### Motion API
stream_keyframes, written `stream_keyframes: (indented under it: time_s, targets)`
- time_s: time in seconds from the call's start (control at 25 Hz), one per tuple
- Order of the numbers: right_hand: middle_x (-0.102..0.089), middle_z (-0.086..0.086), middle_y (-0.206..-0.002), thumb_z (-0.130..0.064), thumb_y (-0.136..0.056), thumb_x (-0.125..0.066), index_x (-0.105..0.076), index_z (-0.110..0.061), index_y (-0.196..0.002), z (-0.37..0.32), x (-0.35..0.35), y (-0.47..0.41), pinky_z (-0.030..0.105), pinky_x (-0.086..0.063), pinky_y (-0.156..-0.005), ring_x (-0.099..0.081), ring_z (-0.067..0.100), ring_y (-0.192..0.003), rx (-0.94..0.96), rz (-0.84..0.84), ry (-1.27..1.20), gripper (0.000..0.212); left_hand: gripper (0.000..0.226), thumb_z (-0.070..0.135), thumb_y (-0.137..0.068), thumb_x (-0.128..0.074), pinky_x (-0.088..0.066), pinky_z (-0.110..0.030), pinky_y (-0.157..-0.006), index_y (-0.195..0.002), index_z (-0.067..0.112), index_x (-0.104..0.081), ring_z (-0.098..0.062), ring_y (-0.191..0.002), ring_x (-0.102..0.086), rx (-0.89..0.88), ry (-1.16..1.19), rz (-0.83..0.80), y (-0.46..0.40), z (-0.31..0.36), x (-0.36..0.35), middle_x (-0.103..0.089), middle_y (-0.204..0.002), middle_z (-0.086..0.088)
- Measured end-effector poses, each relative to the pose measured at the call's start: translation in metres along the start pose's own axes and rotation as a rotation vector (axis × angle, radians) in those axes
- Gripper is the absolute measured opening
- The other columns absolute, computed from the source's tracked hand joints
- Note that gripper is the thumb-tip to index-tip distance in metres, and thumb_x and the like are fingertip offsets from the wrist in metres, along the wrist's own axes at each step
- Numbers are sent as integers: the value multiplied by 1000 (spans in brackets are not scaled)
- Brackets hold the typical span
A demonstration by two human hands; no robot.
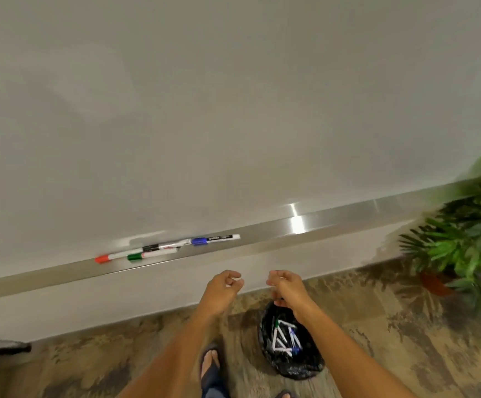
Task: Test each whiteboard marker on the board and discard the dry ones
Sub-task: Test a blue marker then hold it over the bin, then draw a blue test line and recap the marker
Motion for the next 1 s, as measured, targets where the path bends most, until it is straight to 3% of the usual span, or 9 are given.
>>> stream_keyframes:
  time_s: [0.2, 0.4, 0.56, 0.64, 0.76, 0.84, 1.0]
  targets:
    - [-71, 2, -105, -22, -94, -63, -64, -24, -111, -65, -51, 9, 31, -56, -69, -69, 20, -87, 205, -72, 153, 17, 23, 36, -96, -59, -50, -16, -68, -117, 26, -61, -8, -83, -66, -20, 4, 109, 5, -4, 51, -63, -106, 1]
    - [-71, 0, -101, -22, -98, -58, -67, -23, -114, -107, -114, -1, 28, -56, -70, -67, 15, -84, 390, -93, 366, 19, 22, 35, -96, -59, -50, -18, -71, -115, 25, -61, -9, -82, -66, -37, 9, 175, -2, -23, 104, -64, -104, 0]
    - [-67, 0, -122, -19, -98, -58, -66, -18, -123, -126, -159, -17, 29, -51, -97, -62, 13, -104, 508, -66, 646, 27, 21, 34, -96, -59, -51, -21, -76, -115, 27, -60, -10, -86, -66, -48, 47, 207, -10, -42, 148, -64, -102, 3]
    - [-62, 3, -129, -19, -98, -59, -64, -14, -128, -130, -180, -24, 28, -46, -99, -60, 17, -111, 558, -49, 827, 31, 21, 32, -96, -60, -51, -20, -78, -115, 26, -62, -11, -88, -65, -72, 33, 214, -14, -53, 169, -64, -103, 3]
    - [-56, 0, -131, -20, -98, -57, -62, -19, -129, -136, -199, -33, 33, -50, -92, -60, 20, -113, 633, 61, 1104, 32, 21, 29, -97, -59, -47, -18, -82, -116, 22, -63, -8, -91, -60, -97, -88, 261, -21, -70, 196, -63, -107, 5]
    - [-61, -3, -122, -18, -96, -58, -67, -22, -117, -138, -204, -36, 34, -54, -80, -62, 18, -102, 668, 131, 1239, 23, 19, 30, -98, -57, -50, -23, -87, -114, 22, -64, -8, -92, -59, -94, -152, 332, -26, -80, 213, -61, -111, 5]
    - [-63, -3, -115, -19, -94, -62, -68, -23, -111, -132, -210, -41, 29, -50, -67, -63, 17, -96, 660, 186, 1409, 18, 19, 31, -99, -53, -52, -25, -85, -112, 24, -64, -6, -85, -57, -141, -239, 343, -36, -93, 227, -55, -109, 8]
Point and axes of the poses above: each hand's wrist, its own y-axis away from the middle knuckle, its own x-axis out of the back of the hand, z = x × y, the point moved 7 cm from there along -y, towards the middle knuckle
